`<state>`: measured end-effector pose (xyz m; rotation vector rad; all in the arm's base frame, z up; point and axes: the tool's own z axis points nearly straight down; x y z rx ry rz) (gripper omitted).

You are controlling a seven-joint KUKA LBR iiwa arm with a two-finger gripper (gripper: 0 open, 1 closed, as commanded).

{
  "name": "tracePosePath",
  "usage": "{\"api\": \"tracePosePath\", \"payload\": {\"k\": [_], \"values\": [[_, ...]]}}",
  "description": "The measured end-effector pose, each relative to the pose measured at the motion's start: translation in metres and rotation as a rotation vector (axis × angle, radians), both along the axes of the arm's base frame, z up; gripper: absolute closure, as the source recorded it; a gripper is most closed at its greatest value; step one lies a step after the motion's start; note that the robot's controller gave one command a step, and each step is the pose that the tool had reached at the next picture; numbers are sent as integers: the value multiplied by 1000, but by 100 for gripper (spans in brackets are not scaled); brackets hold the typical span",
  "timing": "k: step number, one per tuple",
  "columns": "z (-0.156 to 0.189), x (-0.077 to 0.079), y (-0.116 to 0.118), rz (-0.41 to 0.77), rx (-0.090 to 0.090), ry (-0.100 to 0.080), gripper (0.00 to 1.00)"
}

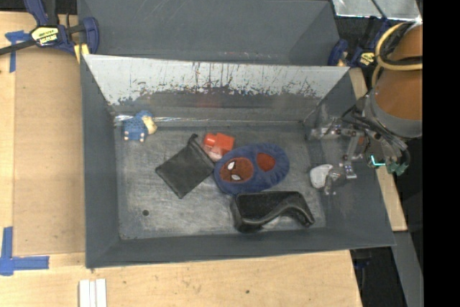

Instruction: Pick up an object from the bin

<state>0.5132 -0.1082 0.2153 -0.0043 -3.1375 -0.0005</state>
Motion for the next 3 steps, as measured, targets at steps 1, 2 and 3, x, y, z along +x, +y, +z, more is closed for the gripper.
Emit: {"api": "tracePosePath", "payload": {"k": [1, 2, 3], "values": [[-140, 62, 42, 248, 1, -6, 0], [-137, 63, 42, 248, -1, -12, 100], [39, 56, 43, 405, -3, -17, 100]]}}
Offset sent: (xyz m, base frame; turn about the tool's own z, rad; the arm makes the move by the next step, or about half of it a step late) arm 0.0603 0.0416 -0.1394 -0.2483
